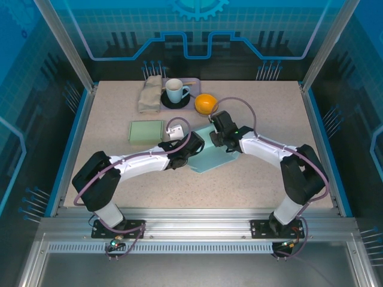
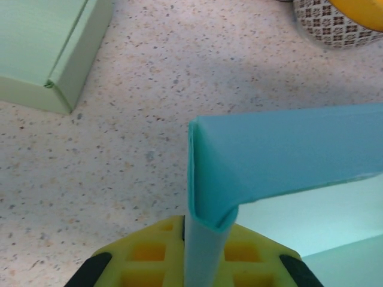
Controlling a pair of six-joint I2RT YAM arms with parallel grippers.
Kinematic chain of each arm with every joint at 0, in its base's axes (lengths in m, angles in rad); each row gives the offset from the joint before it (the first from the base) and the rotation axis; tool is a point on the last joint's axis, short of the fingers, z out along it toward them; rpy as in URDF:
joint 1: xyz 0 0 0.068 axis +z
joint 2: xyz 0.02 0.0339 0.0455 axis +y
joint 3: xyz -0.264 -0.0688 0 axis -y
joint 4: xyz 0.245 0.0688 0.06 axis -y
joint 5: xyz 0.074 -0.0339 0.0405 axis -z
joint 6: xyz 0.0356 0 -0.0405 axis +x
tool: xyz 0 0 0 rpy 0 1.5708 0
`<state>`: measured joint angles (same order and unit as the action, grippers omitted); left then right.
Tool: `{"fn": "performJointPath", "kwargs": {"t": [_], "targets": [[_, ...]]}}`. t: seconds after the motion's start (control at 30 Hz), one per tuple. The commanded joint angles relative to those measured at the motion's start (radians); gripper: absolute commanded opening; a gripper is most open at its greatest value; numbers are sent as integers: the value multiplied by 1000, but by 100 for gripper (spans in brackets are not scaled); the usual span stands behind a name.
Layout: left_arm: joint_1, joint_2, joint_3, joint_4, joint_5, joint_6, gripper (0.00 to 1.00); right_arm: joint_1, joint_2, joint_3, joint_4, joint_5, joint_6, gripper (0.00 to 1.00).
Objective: Fold the paper box
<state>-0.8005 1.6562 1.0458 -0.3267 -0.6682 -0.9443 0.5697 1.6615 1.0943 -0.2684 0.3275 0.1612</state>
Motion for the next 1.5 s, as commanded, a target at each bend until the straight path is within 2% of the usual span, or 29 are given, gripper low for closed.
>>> {"fn": "performJointPath", "kwargs": {"t": [0.0,0.3,0.6,0.7,0.77,0.83,1.0,1.03,1.17,1.23,1.37,1.47], "targets": [[17,-17,-10,-97,-103,-30,2,-56,-24,-27,10,-123,-35,39],[17,-13,0,-98,-100,-38,2,-36,18,-49,-11,-189,-41,43],[16,-21,6,-95,-85,-33,2,-28,70,-10,-39,-103,-27,41],[16,-21,8,-110,-91,-37,2,-29,83,29,-108,41,10,30],[17,-19,10,-131,-106,-42,2,-31,107,70,-216,228,71,22],[17,-14,13,-154,-127,-51,3,-39,115,95,-287,349,146,22],[17,2,19,-184,-149,-59,3,-42,72,72,-275,419,188,23],[18,4,20,-185,-149,-59,3,-41,59,63,-254,388,180,23],[18,1,12,-143,-127,-36,3,-41,-65,-40,-24,5,80,33],[17,-4,10,-127,-123,-25,3,-40,-108,-53,6,-121,77,36],[17,-6,10,-110,-115,-7,3,-41,-160,-35,-10,-308,73,45],[17,-8,2,-103,-114,-1,3,-40,-190,-18,-45,-374,72,47]]}}
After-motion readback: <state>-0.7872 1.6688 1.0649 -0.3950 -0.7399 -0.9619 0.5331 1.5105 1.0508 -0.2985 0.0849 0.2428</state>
